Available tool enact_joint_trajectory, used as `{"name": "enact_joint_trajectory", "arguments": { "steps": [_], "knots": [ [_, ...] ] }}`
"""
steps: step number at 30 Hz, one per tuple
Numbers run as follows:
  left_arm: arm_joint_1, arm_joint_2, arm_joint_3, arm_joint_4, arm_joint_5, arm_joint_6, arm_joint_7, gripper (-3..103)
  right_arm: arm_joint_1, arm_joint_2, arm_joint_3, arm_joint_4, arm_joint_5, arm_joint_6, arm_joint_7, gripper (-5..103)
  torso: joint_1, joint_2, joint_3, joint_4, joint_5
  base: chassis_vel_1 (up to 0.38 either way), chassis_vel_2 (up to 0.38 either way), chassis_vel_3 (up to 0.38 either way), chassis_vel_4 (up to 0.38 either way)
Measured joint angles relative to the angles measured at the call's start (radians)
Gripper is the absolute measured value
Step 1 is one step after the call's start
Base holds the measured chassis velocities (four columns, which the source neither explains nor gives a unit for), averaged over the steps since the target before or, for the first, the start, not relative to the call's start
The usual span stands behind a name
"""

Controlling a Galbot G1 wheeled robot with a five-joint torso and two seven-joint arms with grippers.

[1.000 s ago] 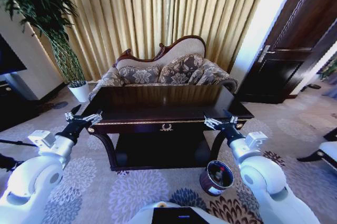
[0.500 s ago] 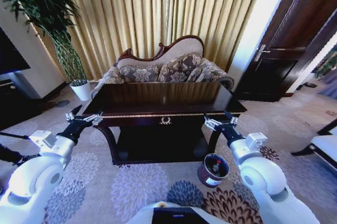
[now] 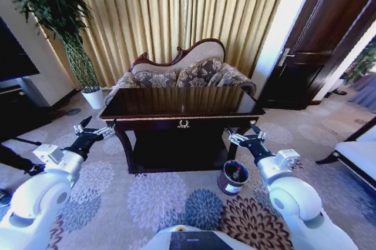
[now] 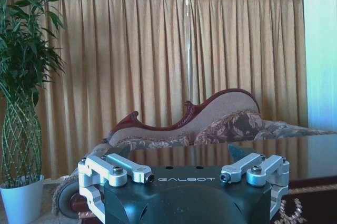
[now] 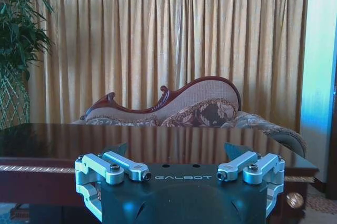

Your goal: Move to the front of the table and place the trash on the table into the trash bin.

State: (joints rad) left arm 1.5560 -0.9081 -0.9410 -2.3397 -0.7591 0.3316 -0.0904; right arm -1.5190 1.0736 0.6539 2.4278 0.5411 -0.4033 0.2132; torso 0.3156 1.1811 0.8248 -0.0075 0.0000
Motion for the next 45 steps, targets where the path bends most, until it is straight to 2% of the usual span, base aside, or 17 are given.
{"name": "enact_joint_trajectory", "arguments": {
  "steps": [20, 31, 33, 39, 41, 45],
  "knots": [
    [0.001, 0.002, -0.007, -0.004, 0.0, -0.003, -0.002, 100, -0.017, 0.004, 0.0, 0.017, -0.012, 0.005, 0.0, 100, 0.0, 0.0, 0.0, 0.0003, -0.0001, 0.244, -0.239, -0.245, 0.243],
    [0.003, -0.002, -0.006, -0.004, -0.001, -0.005, -0.003, 100, -0.017, 0.006, -0.001, 0.013, -0.013, 0.007, 0.001, 100, 0.0, 0.0, 0.0, -0.0004, 0.0005, 0.261, -0.266, -0.265, 0.271],
    [0.003, -0.002, -0.005, -0.004, -0.001, -0.006, -0.003, 100, -0.018, 0.007, -0.002, 0.008, -0.02, 0.021, 0.001, 100, -0.001, 0.0, 0.0, 0.0006, -0.0001, 0.238, -0.219, -0.219, 0.269],
    [0.0, -0.002, -0.002, -0.003, -0.001, -0.006, -0.003, 100, -0.019, 0.007, -0.004, -0.003, -0.033, 0.043, -0.001, 100, 0.0, 0.0, 0.0, -0.0003, 0.0008, 0.236, -0.222, -0.258, 0.211],
    [-0.001, -0.002, -0.002, -0.003, -0.001, -0.006, -0.003, 100, -0.018, 0.007, -0.005, -0.009, -0.035, 0.051, -0.002, 100, -0.001, 0.001, 0.0, -0.0001, -0.0005, 0.116, -0.126, -0.16, 0.081],
    [-0.002, -0.002, -0.001, -0.003, -0.001, -0.006, -0.004, 100, -0.016, 0.007, -0.006, -0.02, -0.053, 0.062, -0.003, 100, -0.001, 0.0, 0.0, 0.0, -0.0002, 0.081, -0.038, -0.074, 0.05]
  ]
}}
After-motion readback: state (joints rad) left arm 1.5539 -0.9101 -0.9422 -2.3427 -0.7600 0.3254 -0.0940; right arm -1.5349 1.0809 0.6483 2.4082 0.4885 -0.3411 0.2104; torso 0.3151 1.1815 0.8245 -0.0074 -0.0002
